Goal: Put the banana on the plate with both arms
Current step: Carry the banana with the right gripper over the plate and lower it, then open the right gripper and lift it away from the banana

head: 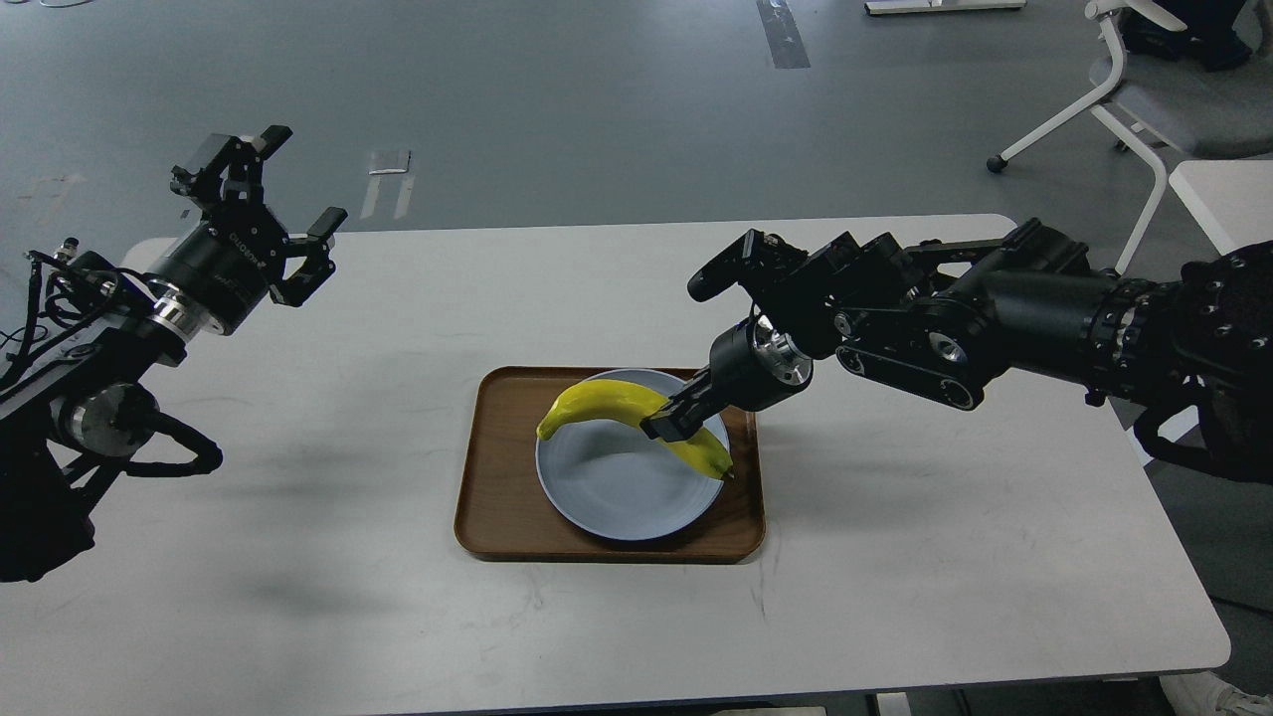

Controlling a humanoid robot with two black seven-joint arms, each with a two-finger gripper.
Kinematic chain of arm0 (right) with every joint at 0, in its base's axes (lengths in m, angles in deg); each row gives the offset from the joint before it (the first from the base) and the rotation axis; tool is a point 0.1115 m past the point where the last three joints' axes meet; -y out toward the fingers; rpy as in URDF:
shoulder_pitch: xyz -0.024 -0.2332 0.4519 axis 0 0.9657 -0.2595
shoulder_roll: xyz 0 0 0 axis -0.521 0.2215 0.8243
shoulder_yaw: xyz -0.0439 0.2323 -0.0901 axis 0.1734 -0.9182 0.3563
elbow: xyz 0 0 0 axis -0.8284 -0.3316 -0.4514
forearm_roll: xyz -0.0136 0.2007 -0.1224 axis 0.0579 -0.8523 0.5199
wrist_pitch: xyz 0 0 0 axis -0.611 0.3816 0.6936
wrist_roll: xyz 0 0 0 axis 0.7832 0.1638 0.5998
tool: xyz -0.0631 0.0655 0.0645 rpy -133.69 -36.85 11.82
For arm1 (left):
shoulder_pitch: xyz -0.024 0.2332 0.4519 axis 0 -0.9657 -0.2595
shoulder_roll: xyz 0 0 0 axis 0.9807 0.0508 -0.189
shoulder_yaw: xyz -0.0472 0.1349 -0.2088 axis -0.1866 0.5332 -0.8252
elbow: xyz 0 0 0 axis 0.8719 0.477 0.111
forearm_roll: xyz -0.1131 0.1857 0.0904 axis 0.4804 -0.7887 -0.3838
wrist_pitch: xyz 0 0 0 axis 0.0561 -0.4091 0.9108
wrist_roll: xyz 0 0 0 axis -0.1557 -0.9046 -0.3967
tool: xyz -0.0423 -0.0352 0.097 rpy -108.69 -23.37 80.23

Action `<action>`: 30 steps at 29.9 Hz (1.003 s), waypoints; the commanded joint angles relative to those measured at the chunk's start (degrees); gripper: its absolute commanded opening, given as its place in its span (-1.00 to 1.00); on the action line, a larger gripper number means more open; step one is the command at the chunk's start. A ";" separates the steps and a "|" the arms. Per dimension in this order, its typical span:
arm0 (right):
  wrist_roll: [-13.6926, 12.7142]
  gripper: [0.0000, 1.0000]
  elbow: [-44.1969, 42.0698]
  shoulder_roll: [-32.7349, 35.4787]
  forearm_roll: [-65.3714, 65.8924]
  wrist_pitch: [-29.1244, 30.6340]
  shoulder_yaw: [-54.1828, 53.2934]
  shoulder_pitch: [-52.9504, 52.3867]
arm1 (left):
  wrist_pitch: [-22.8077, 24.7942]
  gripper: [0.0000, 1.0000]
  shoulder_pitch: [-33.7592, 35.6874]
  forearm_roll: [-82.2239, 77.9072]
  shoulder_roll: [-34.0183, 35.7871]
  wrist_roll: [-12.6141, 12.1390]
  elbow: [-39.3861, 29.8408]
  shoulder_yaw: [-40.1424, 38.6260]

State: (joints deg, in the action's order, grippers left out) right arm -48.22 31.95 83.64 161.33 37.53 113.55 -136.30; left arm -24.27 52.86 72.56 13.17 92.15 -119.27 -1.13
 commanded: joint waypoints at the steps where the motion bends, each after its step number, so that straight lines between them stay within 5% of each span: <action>1: 0.00 -0.45 -0.72 -0.61 -0.08 0.00 0.00 0.44 | 0.00 0.96 0.00 0.00 0.09 0.00 -0.01 -0.07; 7: 0.00 0.47 -1.77 -0.61 -0.17 0.26 0.88 0.44 | 0.00 0.96 0.00 0.00 0.09 0.00 -0.01 -0.07; 9: 0.00 0.94 -1.86 -0.53 -0.17 0.17 0.88 0.44 | 0.00 0.96 0.00 0.00 0.00 0.00 -0.01 -0.16; 10: 0.00 1.00 -1.86 -0.35 -0.35 0.08 0.71 0.44 | 0.00 0.96 0.00 0.00 0.00 0.00 -0.01 -0.16; 20: 0.00 1.00 -1.60 7.64 -8.34 -1.06 -4.65 -0.35 | 0.00 0.96 -0.09 0.00 0.17 0.00 -0.01 -0.07; 30: 0.00 1.00 -1.51 22.67 -46.00 -1.24 -26.07 10.26 | 0.00 0.97 -0.18 0.00 0.44 0.00 -0.01 0.02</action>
State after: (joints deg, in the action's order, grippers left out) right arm -48.23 30.49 103.50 128.00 36.25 93.96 -131.72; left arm -24.27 52.75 72.56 13.60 92.15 -119.28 -1.17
